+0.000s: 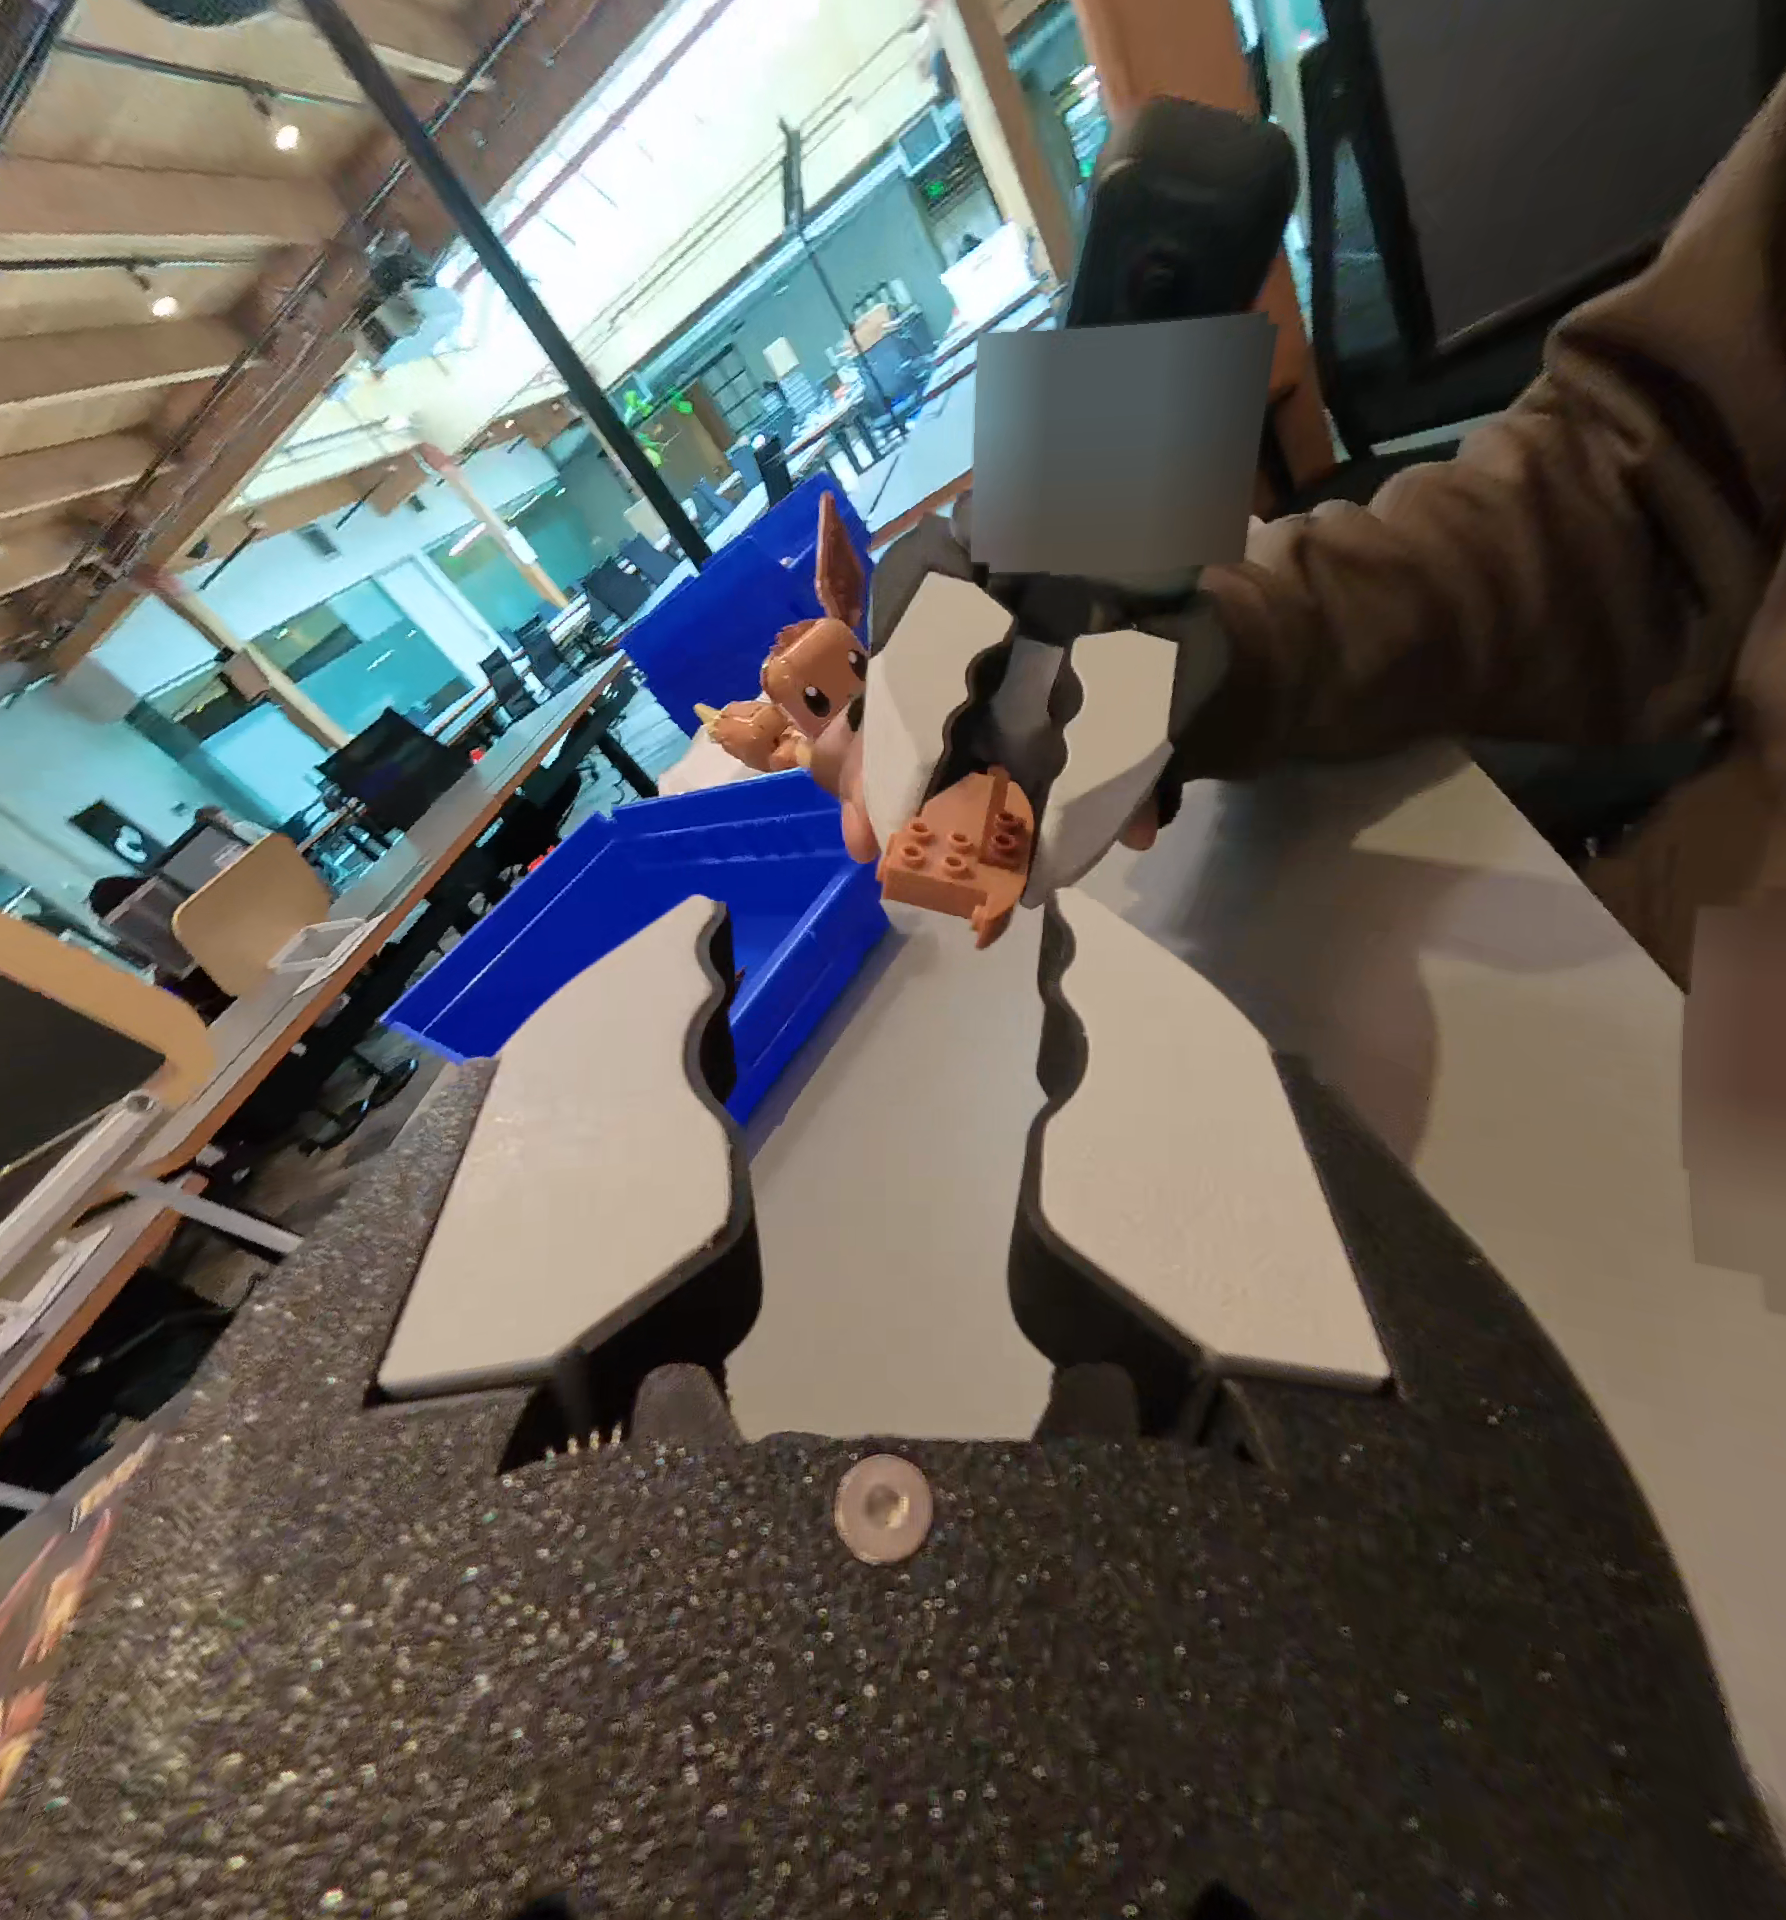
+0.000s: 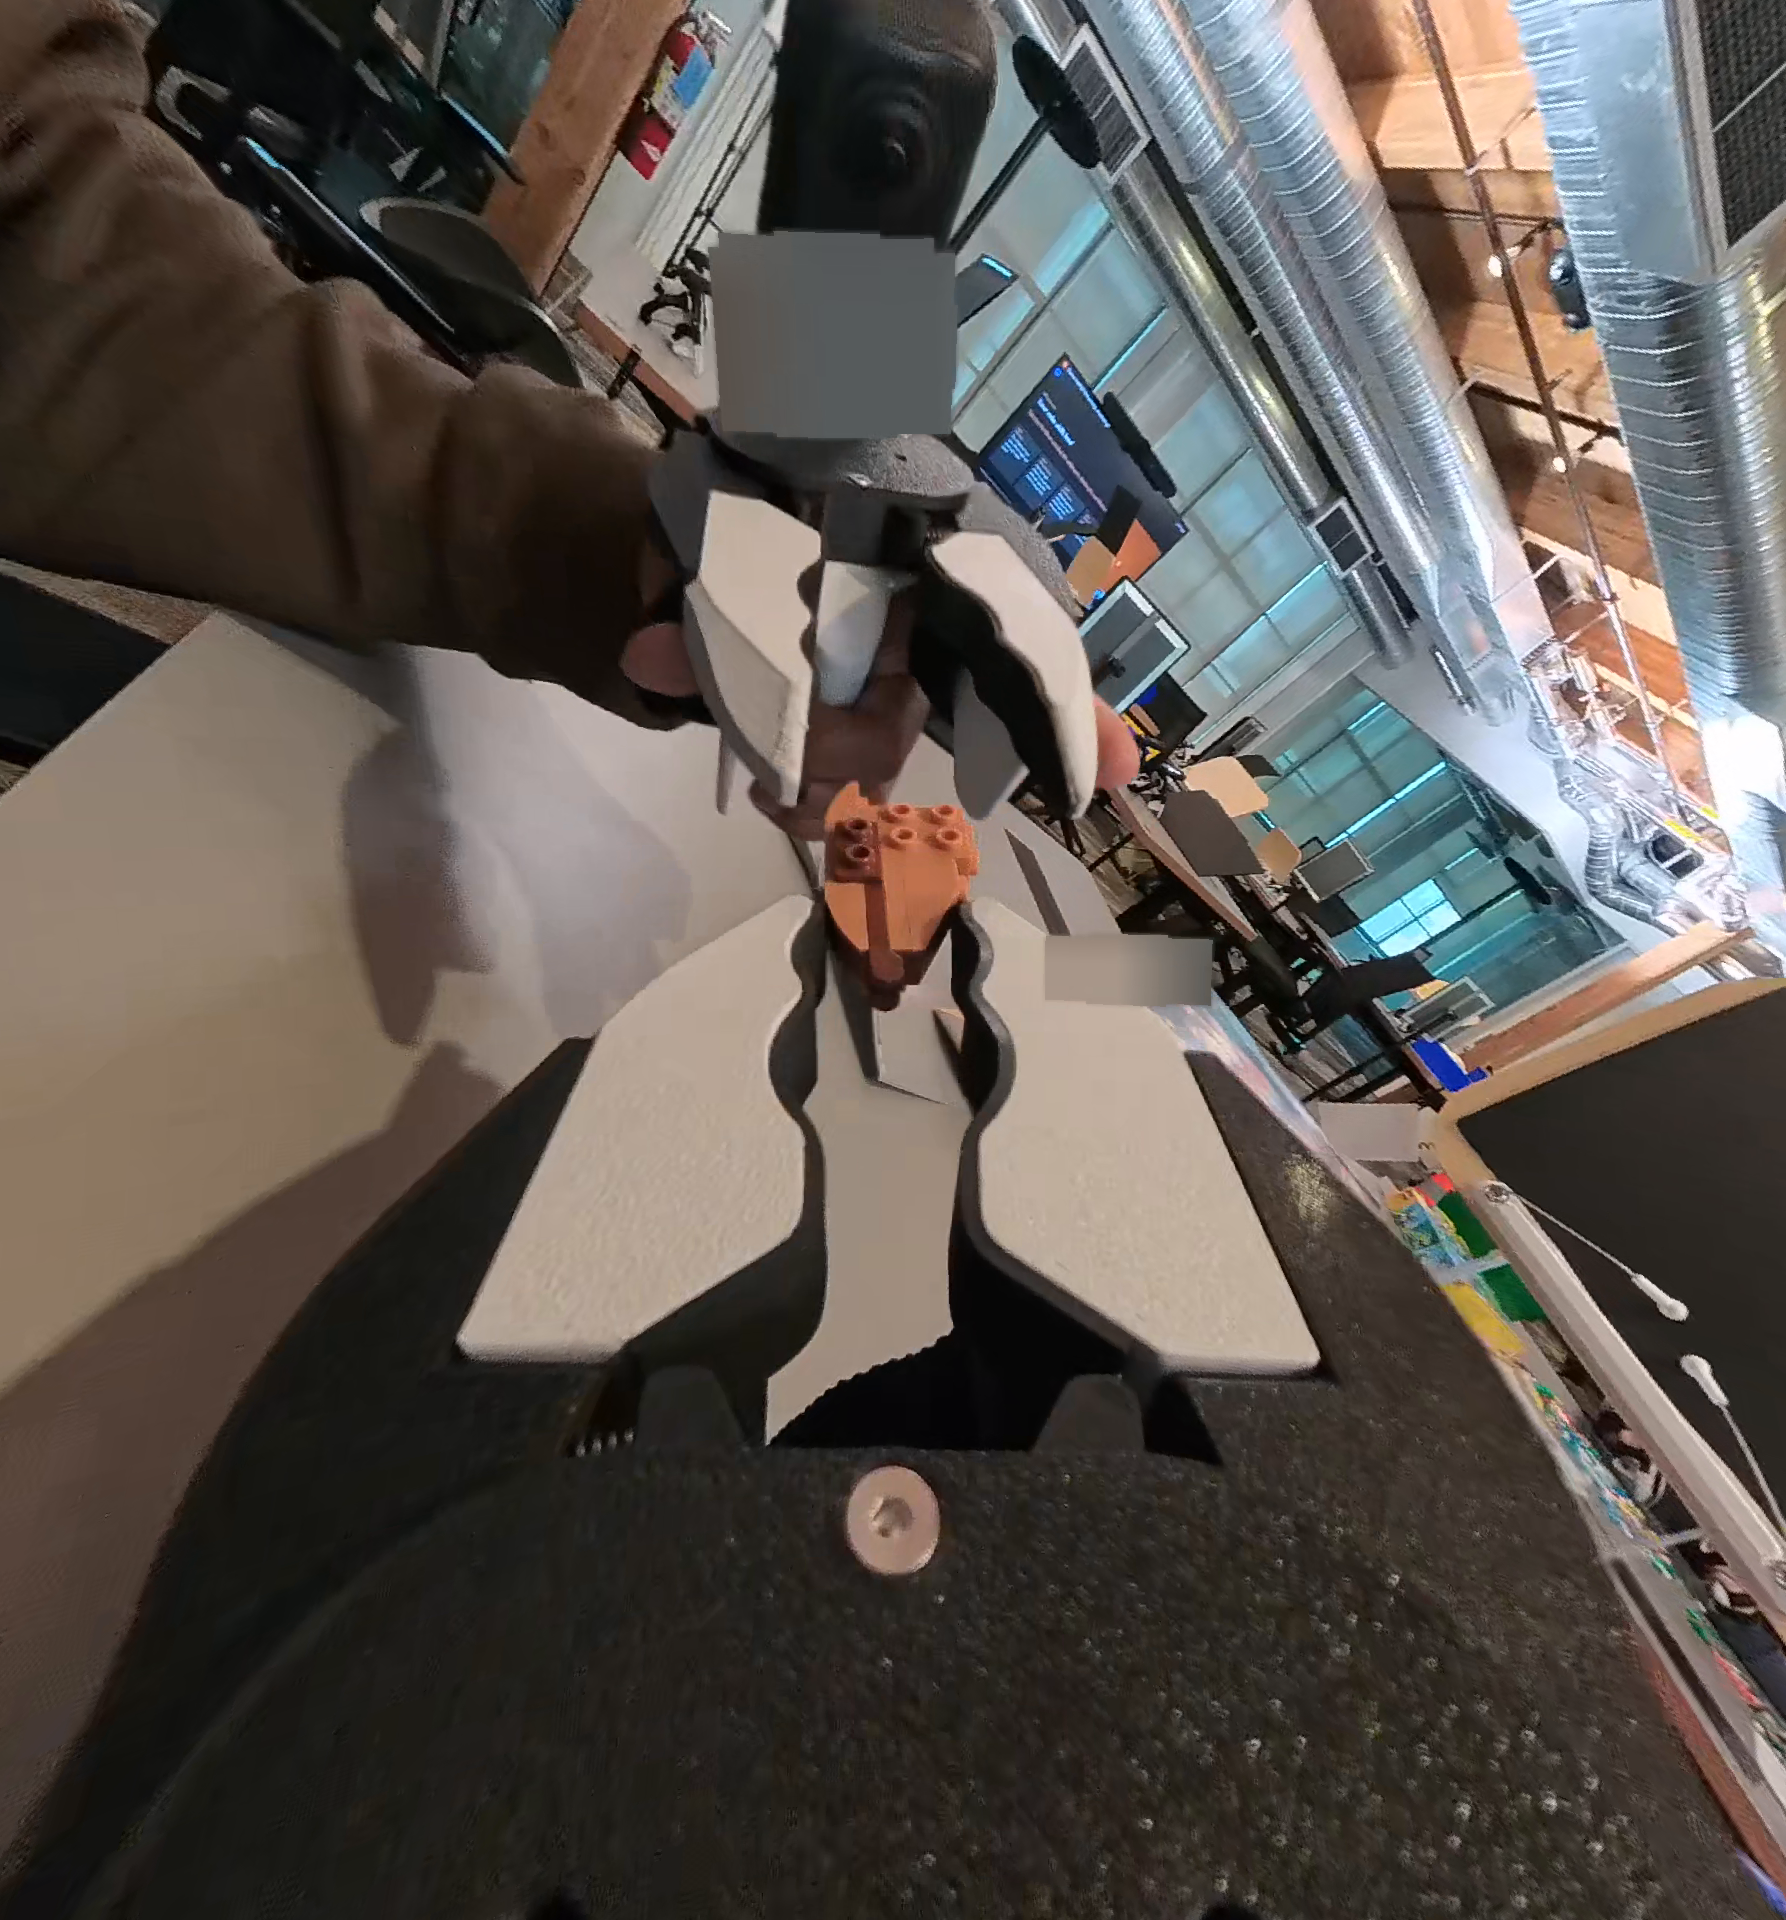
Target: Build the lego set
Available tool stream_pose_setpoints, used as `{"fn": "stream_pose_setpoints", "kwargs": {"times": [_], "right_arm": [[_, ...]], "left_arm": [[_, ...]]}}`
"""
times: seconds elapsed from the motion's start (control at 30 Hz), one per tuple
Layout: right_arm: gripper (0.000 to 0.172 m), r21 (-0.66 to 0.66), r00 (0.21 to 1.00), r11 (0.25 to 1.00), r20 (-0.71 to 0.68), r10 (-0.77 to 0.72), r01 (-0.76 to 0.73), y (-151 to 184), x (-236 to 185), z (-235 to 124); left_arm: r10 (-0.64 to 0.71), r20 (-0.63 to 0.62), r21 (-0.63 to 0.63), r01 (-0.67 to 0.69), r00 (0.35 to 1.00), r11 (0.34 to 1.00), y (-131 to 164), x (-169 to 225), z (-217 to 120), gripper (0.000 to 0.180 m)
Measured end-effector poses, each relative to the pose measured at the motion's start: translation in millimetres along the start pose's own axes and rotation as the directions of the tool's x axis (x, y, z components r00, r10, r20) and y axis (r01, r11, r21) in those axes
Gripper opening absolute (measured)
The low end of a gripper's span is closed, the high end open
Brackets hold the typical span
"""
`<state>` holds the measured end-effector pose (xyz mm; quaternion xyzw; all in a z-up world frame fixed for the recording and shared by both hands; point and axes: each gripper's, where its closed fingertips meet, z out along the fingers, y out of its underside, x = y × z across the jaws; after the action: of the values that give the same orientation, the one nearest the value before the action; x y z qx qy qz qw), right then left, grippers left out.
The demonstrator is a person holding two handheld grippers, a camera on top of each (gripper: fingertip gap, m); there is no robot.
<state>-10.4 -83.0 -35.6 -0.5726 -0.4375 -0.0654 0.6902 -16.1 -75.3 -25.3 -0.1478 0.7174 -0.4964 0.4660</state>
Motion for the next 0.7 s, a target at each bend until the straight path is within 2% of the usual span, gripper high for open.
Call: {"fn": "stream_pose_setpoints", "kwargs": {"times": [0.17, 0.5, 0.7], "right_arm": [[0.022, 0.011, 0.999, 1.0, 0.023, 0.022, -0.023, 2, -3, 2], [0.022, 0.015, 0.997, 1.0, 0.072, 0.026, -0.027, 1, -13, 4], [0.022, 0.039, 0.991, 0.996, 0.112, 0.07, -0.075, -1, -17, 4]], "left_arm": [[0.016, -0.071, 0.047, -0.012, 0.997, 0.999, 5, 11, 6, 0.052], [0.039, -0.088, 0.067, -0.033, 0.995, 0.997, 9, 25, 14, 0.031], [-0.005, -0.118, 0.089, 0.016, 0.993, 0.996, 9, 28, 13, 0.029]]}}
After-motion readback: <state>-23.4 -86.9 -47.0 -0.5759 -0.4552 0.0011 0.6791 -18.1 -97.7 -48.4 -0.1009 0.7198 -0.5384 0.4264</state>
